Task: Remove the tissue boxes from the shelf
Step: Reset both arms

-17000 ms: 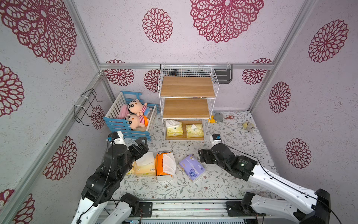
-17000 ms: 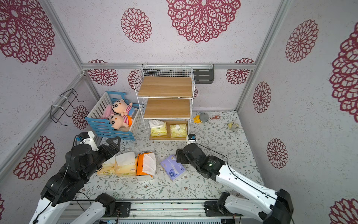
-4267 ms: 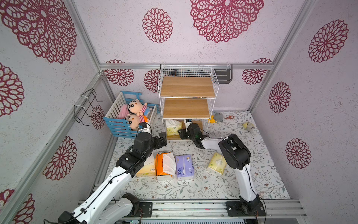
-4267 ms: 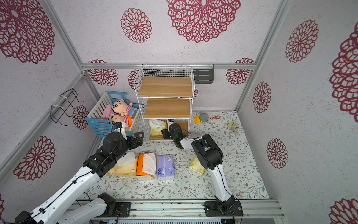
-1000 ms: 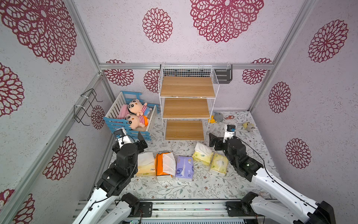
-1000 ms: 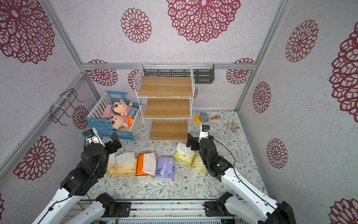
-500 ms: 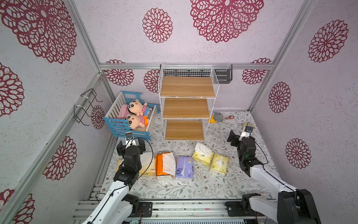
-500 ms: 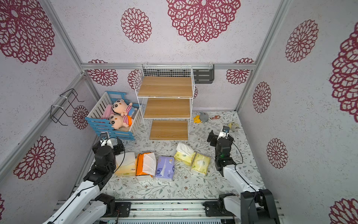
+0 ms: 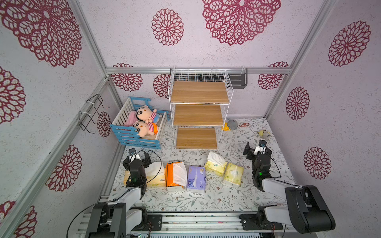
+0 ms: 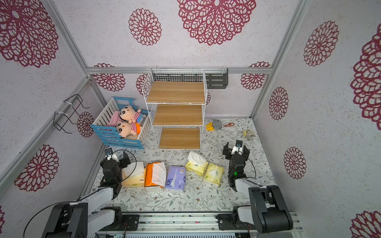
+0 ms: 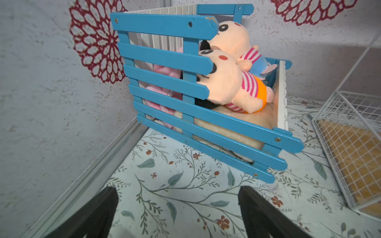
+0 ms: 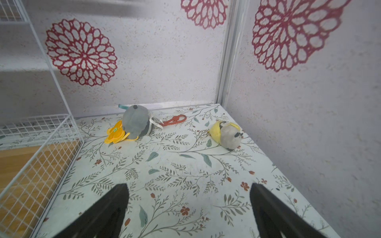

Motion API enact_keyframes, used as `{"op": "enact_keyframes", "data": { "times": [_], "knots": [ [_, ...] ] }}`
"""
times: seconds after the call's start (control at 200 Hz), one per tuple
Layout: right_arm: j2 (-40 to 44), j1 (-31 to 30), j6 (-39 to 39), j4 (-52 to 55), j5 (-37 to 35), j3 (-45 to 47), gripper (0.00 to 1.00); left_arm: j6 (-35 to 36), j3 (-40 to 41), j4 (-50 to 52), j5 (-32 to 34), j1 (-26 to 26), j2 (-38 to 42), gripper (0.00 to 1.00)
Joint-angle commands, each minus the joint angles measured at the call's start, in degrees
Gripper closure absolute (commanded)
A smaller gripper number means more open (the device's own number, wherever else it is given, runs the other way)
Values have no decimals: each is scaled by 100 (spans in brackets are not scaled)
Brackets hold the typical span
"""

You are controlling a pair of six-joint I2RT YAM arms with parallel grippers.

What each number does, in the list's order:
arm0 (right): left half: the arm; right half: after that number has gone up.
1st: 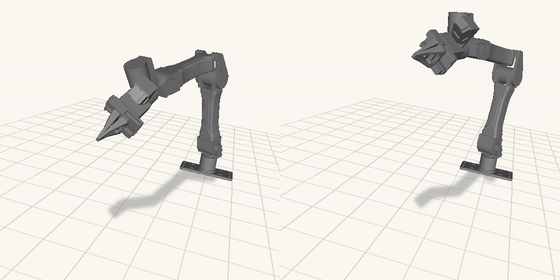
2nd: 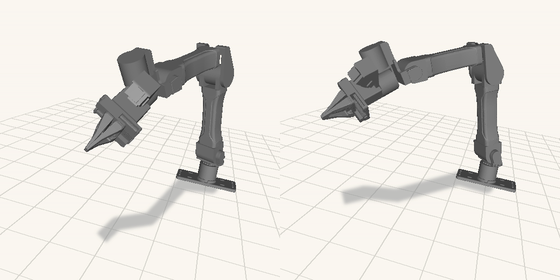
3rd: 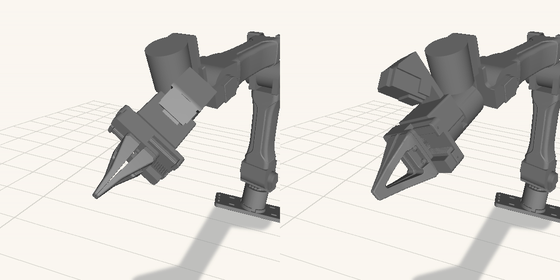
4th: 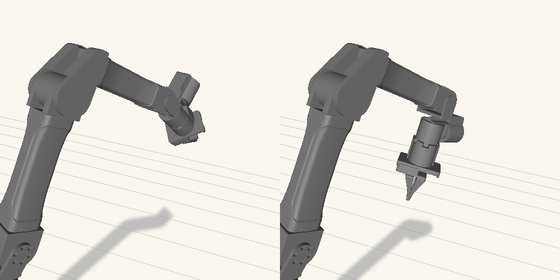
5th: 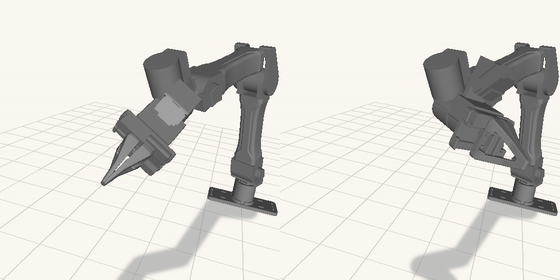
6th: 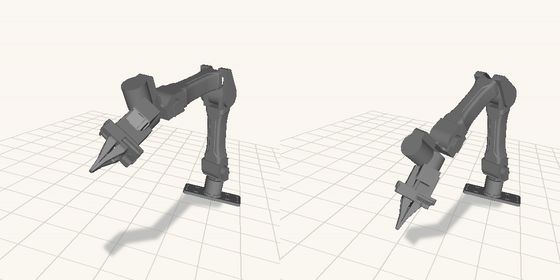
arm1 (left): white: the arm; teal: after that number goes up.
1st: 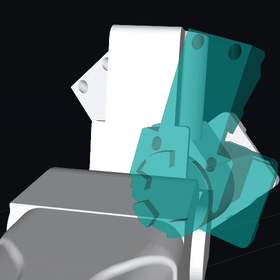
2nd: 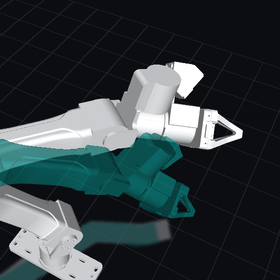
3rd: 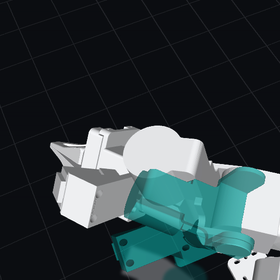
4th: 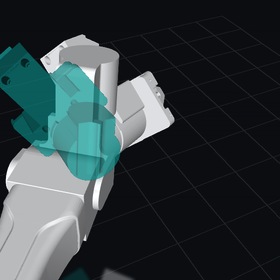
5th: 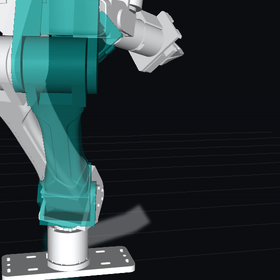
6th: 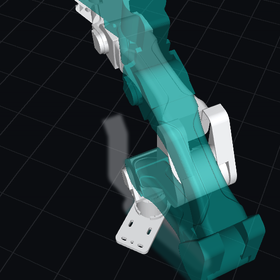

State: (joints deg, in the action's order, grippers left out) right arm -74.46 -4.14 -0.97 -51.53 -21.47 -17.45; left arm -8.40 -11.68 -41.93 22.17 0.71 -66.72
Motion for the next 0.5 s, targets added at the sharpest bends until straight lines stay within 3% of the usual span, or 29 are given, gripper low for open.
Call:
{"op": "enact_keyframes", "data": {
  "times": [0.0, 0.1, 0.285, 0.37, 0.425, 0.495],
  "knots": [
    [99, 54, -182, -580, -15, 3, 1, 133, 90, -1532, -144, 58, -417, 3],
    [191, 54, -201, -716, 80, 126, 1, 295, 10, -2195, -119, 96, -1154, 3],
    [317, 54, -263, -961, 198, 320, 1, 331, -342, -2277, -106, 54, -1959, 3],
    [416, 47, 92, -1430, 365, 572, 1, 544, -425, -2936, -69, 48, -2519, 3],
    [364, 45, 114, -1570, 848, 621, 1, 451, -494, -2459, -91, 51, -2285, 3],
    [221, 42, 307, -1366, 830, 519, 1, 431, -615, -1889, -415, 107, -2128, 3]
  ]
}}
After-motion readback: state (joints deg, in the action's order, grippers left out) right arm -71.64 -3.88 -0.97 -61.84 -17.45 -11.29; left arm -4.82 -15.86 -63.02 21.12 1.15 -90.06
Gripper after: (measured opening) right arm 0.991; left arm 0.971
